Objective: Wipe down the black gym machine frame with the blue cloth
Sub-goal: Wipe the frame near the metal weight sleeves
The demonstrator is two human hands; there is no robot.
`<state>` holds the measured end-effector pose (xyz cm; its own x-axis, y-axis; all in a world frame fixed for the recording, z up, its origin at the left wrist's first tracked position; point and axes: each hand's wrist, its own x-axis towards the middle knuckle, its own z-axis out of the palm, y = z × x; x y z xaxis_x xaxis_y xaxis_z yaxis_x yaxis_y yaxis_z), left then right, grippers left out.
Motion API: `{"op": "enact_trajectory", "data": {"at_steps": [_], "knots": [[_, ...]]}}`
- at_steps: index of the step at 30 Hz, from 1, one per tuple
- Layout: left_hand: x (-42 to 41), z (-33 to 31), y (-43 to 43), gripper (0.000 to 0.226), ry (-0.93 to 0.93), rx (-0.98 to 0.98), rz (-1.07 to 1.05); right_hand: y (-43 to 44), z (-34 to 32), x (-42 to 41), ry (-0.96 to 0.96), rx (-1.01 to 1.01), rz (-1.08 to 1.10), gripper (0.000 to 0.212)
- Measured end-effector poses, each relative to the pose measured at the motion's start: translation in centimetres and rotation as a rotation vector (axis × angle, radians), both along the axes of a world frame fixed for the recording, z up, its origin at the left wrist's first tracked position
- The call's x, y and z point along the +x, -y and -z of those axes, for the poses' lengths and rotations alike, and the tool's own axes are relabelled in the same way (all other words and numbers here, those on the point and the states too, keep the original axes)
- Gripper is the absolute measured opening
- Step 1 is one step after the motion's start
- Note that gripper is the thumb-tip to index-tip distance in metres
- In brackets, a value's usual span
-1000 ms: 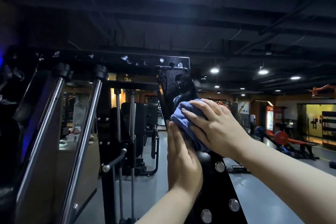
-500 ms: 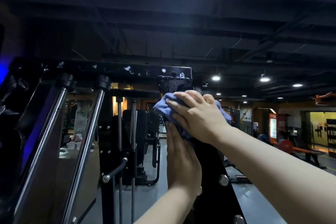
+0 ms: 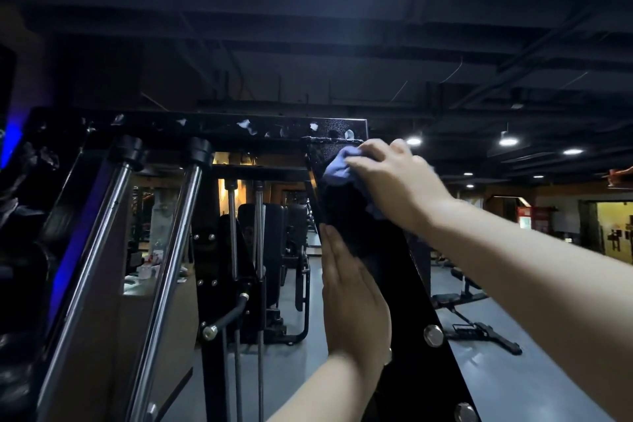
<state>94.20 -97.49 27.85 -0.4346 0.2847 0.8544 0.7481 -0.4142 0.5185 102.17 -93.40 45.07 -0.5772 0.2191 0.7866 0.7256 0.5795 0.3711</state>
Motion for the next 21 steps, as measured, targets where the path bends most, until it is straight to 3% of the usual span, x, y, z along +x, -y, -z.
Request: {"op": "enact_trajectory", "data": {"at_steps": [3, 6, 12, 16, 18, 21], "knots": [[0.1, -0.2, 0.5, 0.06, 0.029, -0.009, 0.029, 0.4, -3.1, 0.9, -0.262, -0.041, 0.091, 0.049], [0.1, 0.1, 0.4, 0.062, 0.015, -0.032, 0.005, 0.9, -4.7, 0.1, -0.406, 0.042, 0.046, 0.046], [0.1, -0.2, 0.4, 0.054, 0.017, -0.059, -0.012, 0.6, -1.2, -5.8, -0.249, -0.008, 0.026, 0.071], [-0.3, -0.7, 0.3, 0.058, 0.009, -0.022, 0.008, 0.1, 0.0, -5.1, -0.112, 0.143, -0.15, 0.061], [-1.0, -1.7, 0.1, 0.06, 0.027, -0.012, 0.04, -0.5, -0.8, -4.1, -0.131, 0.13, -0.134, 0.059], [-1.7, -3.3, -0.7, 0.059, 0.023, 0.013, 0.005, -0.8, -1.5, -5.1, -0.292, -0.042, 0.053, 0.072]]}}
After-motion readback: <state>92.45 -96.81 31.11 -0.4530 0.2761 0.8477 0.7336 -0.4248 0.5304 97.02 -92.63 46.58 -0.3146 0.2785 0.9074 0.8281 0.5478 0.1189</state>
